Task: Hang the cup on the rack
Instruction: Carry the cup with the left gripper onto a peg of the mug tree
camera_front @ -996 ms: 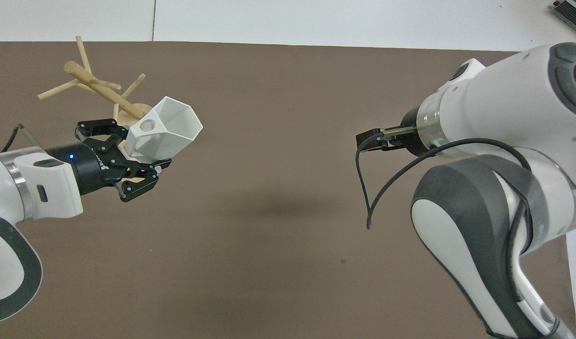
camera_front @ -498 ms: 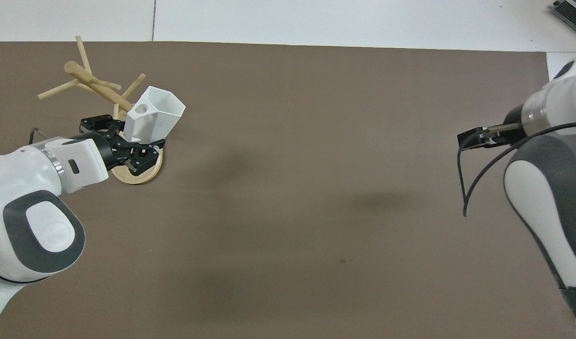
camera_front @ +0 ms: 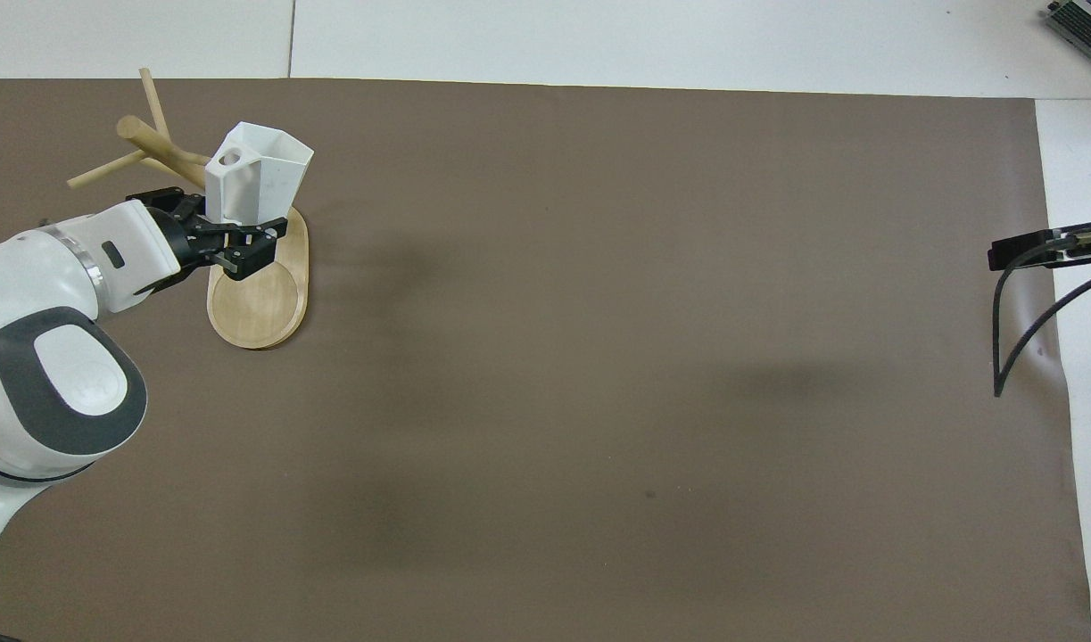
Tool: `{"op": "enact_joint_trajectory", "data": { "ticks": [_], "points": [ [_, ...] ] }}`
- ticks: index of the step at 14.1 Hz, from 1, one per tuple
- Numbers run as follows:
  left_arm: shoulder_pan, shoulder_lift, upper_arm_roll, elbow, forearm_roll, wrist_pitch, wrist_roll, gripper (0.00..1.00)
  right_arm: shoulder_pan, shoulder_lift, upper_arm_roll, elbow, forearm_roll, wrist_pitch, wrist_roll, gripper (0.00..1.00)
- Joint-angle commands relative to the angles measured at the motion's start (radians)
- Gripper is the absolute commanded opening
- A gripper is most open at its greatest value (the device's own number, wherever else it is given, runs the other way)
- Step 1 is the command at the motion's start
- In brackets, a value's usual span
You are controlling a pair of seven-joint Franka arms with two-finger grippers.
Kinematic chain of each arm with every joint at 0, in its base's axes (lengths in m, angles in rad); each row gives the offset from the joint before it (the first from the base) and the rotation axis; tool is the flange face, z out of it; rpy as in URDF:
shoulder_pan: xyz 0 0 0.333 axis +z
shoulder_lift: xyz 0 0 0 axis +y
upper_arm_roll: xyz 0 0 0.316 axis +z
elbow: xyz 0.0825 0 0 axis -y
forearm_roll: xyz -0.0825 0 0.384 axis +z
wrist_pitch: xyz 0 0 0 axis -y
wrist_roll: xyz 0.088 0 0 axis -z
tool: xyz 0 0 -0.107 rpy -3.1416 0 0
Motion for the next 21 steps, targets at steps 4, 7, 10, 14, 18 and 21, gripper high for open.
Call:
{"op": "enact_joint_trajectory", "data": {
  "ticks": [4, 7, 10, 14, 18, 21],
  "points": [
    [0.001, 0.069, -0.006, 0.06, 0.031, 0.004, -0.234, 0.0, 0.013, -0.015, -0.009, 0.173, 0.008, -0.256, 0.033, 1.0],
    [0.001, 0.071, -0.006, 0.06, 0.031, -0.002, -0.394, 0.0, 0.021, -0.015, -0.017, 0.184, 0.061, -0.337, 0.132, 1.0],
    [0.004, 0.072, -0.007, 0.055, 0.031, -0.003, -0.511, 0.0, 0.034, -0.04, -0.018, 0.146, 0.058, -0.34, 0.137, 1.0],
    [0.005, 0.074, -0.009, 0.06, 0.031, -0.01, -0.615, 0.0, 0.031, -0.057, -0.02, 0.115, 0.058, -0.327, 0.133, 1.0],
    [0.015, 0.082, -0.006, 0.066, 0.031, -0.012, -0.679, 0.0, 0.027, -0.058, -0.018, 0.117, 0.058, -0.327, 0.136, 1.0],
    [0.016, 0.08, -0.004, 0.065, 0.031, -0.019, -0.679, 0.0, 0.039, -0.058, -0.017, 0.117, 0.06, -0.33, 0.134, 1.0]
  ]
}}
